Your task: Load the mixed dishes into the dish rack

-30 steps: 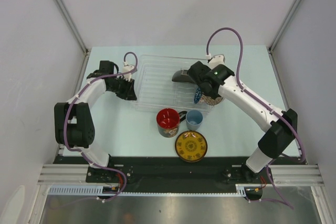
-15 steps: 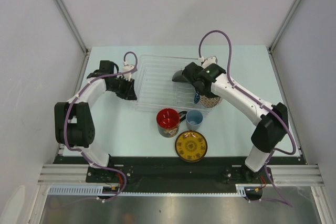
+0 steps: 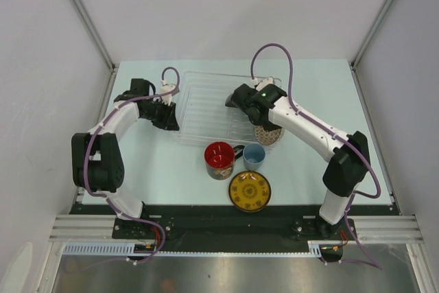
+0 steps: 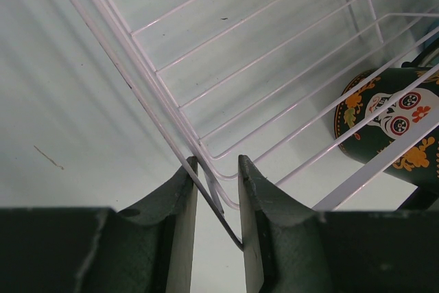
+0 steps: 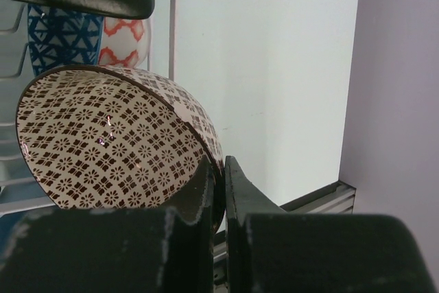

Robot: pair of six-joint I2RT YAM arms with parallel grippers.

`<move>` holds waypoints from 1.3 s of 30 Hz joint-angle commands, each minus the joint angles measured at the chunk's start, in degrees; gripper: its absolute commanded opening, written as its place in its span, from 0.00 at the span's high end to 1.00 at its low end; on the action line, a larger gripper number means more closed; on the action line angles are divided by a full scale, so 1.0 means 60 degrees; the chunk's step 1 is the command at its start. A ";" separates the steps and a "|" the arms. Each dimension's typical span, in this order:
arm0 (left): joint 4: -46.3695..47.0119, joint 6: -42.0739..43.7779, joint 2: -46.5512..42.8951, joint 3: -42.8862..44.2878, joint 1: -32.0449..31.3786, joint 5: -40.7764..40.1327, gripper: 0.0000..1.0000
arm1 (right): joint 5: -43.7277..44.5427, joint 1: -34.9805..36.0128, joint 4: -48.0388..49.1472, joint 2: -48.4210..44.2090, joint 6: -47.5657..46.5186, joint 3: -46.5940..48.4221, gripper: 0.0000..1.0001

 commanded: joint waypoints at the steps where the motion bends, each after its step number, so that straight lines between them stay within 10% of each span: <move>1: -0.0083 0.0515 0.0141 0.0307 -0.0311 0.1080 0.82 | -0.0104 -0.0054 0.0252 0.0006 -0.0070 -0.0041 1.00; 15: -0.0302 0.0690 -0.0108 0.0323 -0.0311 0.0992 0.82 | -0.0179 -0.0875 0.1658 0.1237 -0.1154 0.0618 1.00; 39: -0.0508 0.1013 -0.0108 0.0249 -0.0267 0.0948 0.82 | 0.4246 0.0267 0.0223 0.2892 -0.1623 0.1220 1.00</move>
